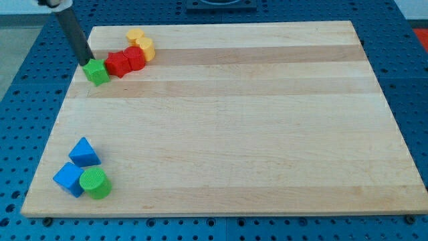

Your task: Place the green star in between red star and blue triangle

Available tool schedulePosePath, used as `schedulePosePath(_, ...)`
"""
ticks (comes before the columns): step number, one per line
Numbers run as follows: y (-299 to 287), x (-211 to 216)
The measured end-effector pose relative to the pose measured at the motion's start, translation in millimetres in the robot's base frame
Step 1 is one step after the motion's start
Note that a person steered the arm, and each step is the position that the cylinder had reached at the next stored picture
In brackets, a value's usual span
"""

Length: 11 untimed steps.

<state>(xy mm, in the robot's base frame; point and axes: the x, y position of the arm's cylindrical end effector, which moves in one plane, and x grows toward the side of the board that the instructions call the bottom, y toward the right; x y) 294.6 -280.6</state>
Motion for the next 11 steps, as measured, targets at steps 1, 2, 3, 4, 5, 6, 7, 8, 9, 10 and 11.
schedulePosePath(1,1.8,-13.7)
schedulePosePath(2,19.8,-4.7)
schedulePosePath(3,25.5,0.2)
schedulePosePath(4,25.5,9.8)
schedulePosePath(5,25.3,27.5)
schedulePosePath(6,22.0,38.7)
schedulePosePath(7,21.4,52.4)
schedulePosePath(8,16.1,74.8)
schedulePosePath(9,10.2,99.3)
schedulePosePath(10,6.8,125.9)
schedulePosePath(11,6.8,135.7)
